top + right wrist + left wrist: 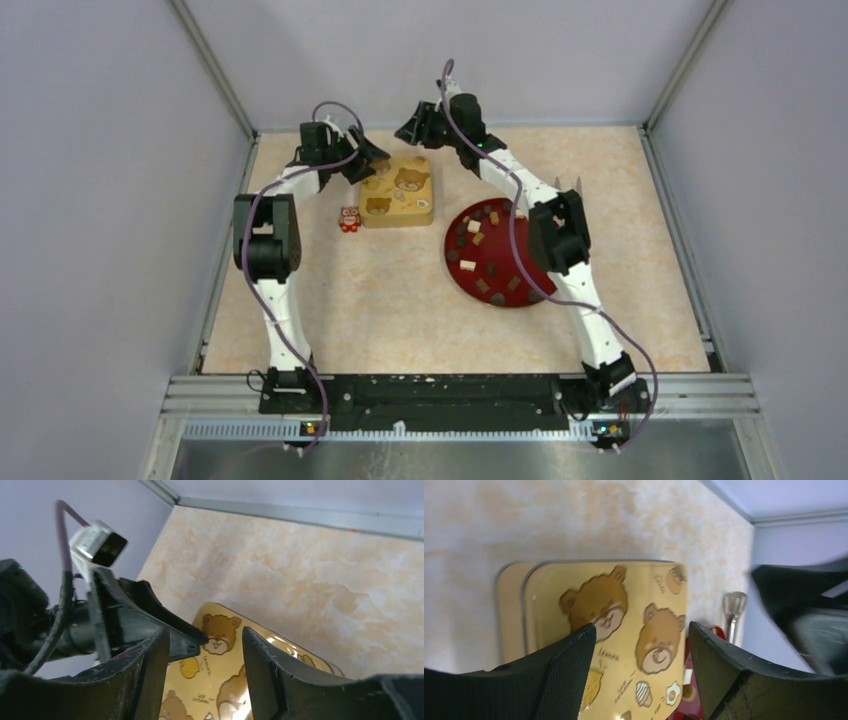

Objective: Pack the chocolate

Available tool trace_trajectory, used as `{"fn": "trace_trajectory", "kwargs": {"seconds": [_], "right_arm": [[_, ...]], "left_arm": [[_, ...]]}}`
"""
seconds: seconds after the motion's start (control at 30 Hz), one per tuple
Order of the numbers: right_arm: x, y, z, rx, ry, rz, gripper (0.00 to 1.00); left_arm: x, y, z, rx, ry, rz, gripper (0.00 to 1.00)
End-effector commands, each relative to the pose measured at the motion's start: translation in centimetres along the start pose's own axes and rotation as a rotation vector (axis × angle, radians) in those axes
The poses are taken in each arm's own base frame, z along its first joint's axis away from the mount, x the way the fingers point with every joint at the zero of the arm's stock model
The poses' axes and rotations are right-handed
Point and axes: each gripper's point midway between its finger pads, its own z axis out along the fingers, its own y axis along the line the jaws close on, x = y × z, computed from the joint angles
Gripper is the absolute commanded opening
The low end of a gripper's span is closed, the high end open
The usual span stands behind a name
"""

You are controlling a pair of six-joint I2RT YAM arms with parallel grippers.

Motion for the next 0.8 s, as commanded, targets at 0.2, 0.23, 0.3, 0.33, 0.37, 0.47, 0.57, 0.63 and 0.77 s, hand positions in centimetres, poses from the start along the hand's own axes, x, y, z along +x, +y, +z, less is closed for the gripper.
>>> {"fn": "trace_trajectory", "kwargs": {"seconds": [0.2,0.23,0.3,0.33,0.37,0.47,0.57,0.63,0.77], "right_arm": [[5.8,-5.2,0.8,0.075,0.151,0.071,0.54],[4.9,-4.4,0.4,0.066,0.14,0.054,0.54],[2.9,-2.7,-0.6,0.046,0.112,0.028,0.54],[1.8,-1.6,-1.3,0.033,0.093,0.017,0.54],[1.0,-0.7,-1.9,0.019,0.076,0.007,0.54],[-1.1,2.0,-4.0,-0.029,0.015,-0.026,0.55],[-1.1,3.5,-5.5,-0.044,0.011,-0.037,0.55],[-0.1,4.0,-6.1,-0.049,0.033,-0.037,0.55],[3.7,4.2,-6.9,-0.05,0.099,-0.014,0.55]], "left_arm": [[3.3,5.1,1.6,-0.084,0.081,-0.08,0.77],[2.7,4.1,1.2,-0.069,0.068,-0.064,0.77],[1.0,1.5,-0.1,-0.035,0.032,-0.027,0.77],[0.4,0.2,-0.8,-0.017,0.016,-0.007,0.77],[-0.1,-0.8,-1.6,-0.005,0.004,0.01,0.77],[-0.5,-3.1,-3.7,0.01,-0.017,0.059,0.78],[0.6,-3.7,-5.2,-0.004,-0.003,0.08,0.78],[1.7,-3.6,-5.9,-0.011,0.012,0.078,0.78],[4.3,-2.3,-6.6,-0.029,0.05,0.055,0.78]]}}
